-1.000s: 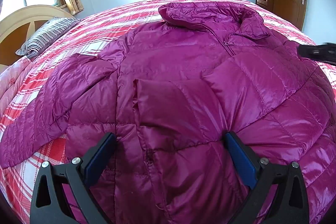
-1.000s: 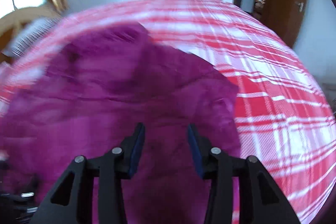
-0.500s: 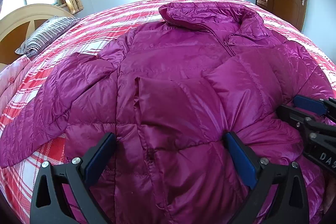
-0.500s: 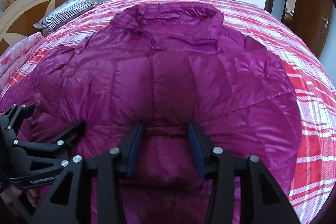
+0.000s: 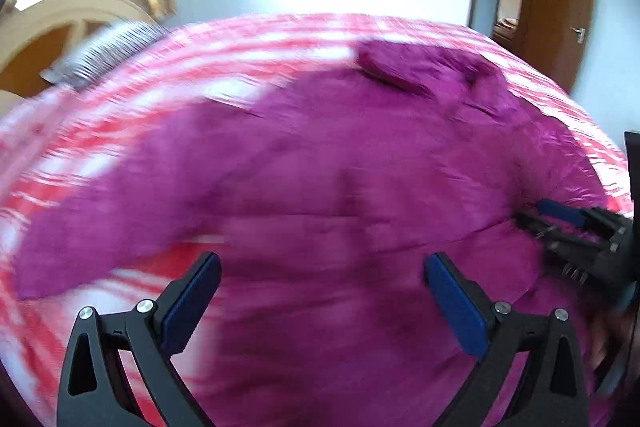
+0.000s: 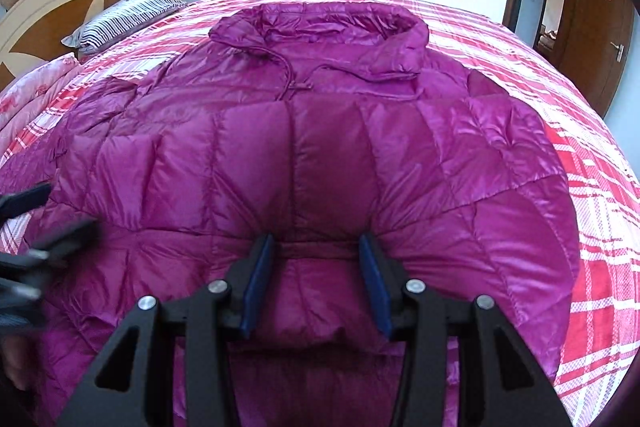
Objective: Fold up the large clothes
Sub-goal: 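Grasp the other sleeve with the left gripper and lift it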
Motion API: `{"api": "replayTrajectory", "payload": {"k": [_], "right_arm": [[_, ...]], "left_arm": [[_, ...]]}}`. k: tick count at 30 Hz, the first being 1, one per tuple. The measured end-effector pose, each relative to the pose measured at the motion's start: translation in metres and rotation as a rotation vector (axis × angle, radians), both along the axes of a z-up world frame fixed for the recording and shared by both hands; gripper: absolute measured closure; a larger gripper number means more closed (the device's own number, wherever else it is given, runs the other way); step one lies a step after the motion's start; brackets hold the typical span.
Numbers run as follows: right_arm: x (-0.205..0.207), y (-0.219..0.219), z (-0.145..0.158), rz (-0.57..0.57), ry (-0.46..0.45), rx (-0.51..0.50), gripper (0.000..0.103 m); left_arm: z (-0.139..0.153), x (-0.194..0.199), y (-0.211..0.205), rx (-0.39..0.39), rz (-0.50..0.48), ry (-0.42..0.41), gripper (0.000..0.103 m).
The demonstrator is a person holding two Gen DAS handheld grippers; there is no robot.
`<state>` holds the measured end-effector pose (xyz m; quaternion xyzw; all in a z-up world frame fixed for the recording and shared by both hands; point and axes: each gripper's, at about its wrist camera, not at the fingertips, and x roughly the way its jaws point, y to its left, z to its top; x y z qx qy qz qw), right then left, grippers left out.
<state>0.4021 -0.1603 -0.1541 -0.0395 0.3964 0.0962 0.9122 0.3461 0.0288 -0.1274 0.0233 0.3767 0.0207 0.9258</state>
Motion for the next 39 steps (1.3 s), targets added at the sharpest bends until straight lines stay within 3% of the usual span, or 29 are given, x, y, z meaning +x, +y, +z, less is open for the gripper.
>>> {"api": "replayTrajectory", "payload": {"k": [4,9,11,14,16,18,20,21,22,23,25,30,39], "right_arm": [[0.000,0.003,0.001,0.000,-0.004,-0.018,0.055],[-0.001,0.005,0.001,-0.001,-0.012,-0.034,0.055],[-0.002,0.005,0.001,-0.001,-0.014,-0.038,0.055],[-0.003,0.005,0.001,-0.001,-0.016,-0.040,0.055],[-0.003,0.006,0.001,-0.002,-0.018,-0.044,0.055],[-0.003,0.006,0.001,-0.003,-0.020,-0.048,0.055],[-0.003,0.006,0.001,-0.004,-0.020,-0.049,0.055],[-0.003,0.006,0.001,-0.003,-0.020,-0.049,0.055],[-0.003,0.006,0.001,-0.003,-0.020,-0.048,0.055],[-0.003,0.006,0.001,-0.003,-0.020,-0.048,0.055],[-0.003,0.006,0.001,-0.003,-0.021,-0.049,0.055],[-0.003,0.006,0.001,-0.003,-0.020,-0.048,0.055],[-0.003,0.006,0.001,-0.003,-0.023,-0.051,0.055]], "left_arm": [[0.009,-0.021,0.078,0.133,0.123,-0.042,0.001],[0.008,-0.017,0.201,0.305,0.399,-0.022,0.001],[0.005,-0.015,0.238,0.287,0.477,0.004,0.001],[-0.001,-0.012,0.274,0.154,0.535,0.040,0.002],[-0.005,-0.010,0.277,0.059,0.516,0.045,0.002],[-0.014,-0.005,0.269,0.028,0.493,0.066,0.003],[-0.022,-0.003,0.262,0.044,0.485,0.085,0.022],[-0.026,-0.001,0.261,0.045,0.482,0.097,0.053],[-0.030,0.000,0.261,0.023,0.471,0.114,0.069],[-0.031,0.000,0.263,0.003,0.468,0.112,0.071],[-0.026,-0.002,0.262,-0.005,0.461,0.069,0.087],[0.005,-0.005,0.260,0.024,0.453,-0.003,0.091],[0.100,-0.009,0.224,0.034,0.376,-0.205,0.093]]}}
